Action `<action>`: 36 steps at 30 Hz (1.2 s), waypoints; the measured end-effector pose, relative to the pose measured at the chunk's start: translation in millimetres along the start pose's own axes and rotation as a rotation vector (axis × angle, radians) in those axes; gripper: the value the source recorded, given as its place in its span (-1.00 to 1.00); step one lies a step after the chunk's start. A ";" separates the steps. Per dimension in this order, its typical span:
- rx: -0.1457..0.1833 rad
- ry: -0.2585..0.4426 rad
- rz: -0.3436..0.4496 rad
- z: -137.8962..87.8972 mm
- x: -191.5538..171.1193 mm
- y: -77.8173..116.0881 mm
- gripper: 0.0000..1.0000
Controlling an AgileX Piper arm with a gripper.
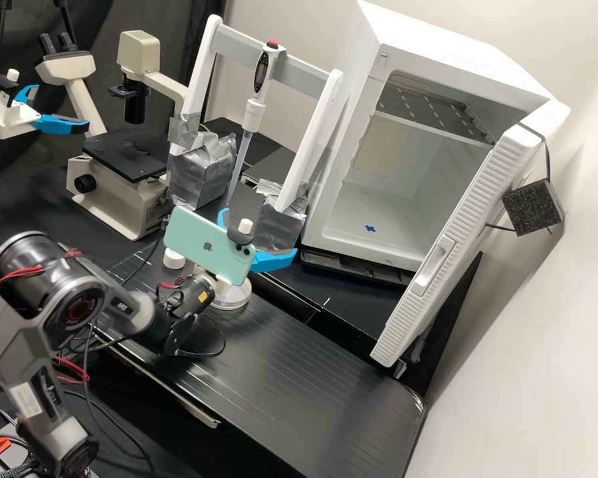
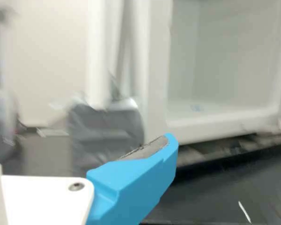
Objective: Close the bottle
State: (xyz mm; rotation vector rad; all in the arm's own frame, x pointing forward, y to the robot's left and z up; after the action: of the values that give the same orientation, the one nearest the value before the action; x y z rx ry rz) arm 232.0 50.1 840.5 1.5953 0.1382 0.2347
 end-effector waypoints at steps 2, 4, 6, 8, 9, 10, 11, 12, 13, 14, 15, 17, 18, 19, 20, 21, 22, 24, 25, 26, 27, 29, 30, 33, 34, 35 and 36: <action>-0.009 0.056 -0.004 -7.3 -14.4 -2.4 1.00; -0.015 0.095 -0.027 -13.6 -26.6 -7.3 1.00; -0.017 0.121 -0.055 -19.0 -37.4 -14.0 1.00; -0.025 0.140 -0.090 -22.3 -46.3 -22.3 1.00; -0.031 0.151 -0.108 -24.3 -49.2 -26.2 1.00; -0.038 0.160 -0.127 -25.6 -52.3 -30.3 1.00; -0.047 0.169 -0.140 -27.0 -54.7 -33.0 1.00; -0.057 0.178 -0.164 -28.2 -58.1 -37.8 1.00; -0.063 0.190 -0.179 -30.0 -60.0 -41.0 1.00; -0.067 0.200 -0.195 -31.6 -62.1 -44.5 1.00; -0.073 0.205 -0.203 -32.5 -63.6 -46.7 1.00; -0.090 0.222 -0.227 -35.1 -66.6 -52.2 1.00; -0.095 0.229 -0.238 -36.5 -66.9 -54.8 1.00; -0.100 0.234 -0.253 -37.3 -66.9 -58.1 1.00; -0.104 0.238 -0.267 -37.7 -66.9 -60.8 1.00; -0.105 0.234 -0.277 -37.2 -66.6 -63.1 1.00; -0.107 0.229 -0.287 -36.5 -66.3 -65.3 1.00; -0.109 0.209 -0.296 -33.7 -65.1 -68.1 1.00; -0.111 0.196 -0.298 -31.9 -64.4 -69.1 1.00; -0.109 0.184 -0.302 -30.2 -63.9 -70.2 1.00; -0.107 0.173 -0.306 -28.5 -63.3 -71.3 1.00; -0.105 0.160 -0.312 -26.6 -61.4 -73.0 1.00; -0.106 0.154 -0.318 -25.7 -60.4 -74.1 1.00; -0.106 0.144 -0.321 -23.9 -57.8 -74.9 1.00; -0.108 0.139 -0.318 -23.2 -55.9 -74.5 1.00; -0.107 0.138 -0.321 -22.7 -55.3 -75.3 1.00; -0.107 0.135 -0.320 -22.3 -54.5 -75.2 1.00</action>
State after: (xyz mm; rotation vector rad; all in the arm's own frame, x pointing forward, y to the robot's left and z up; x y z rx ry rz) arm 178.2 62.1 762.6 1.4272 0.4734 0.0987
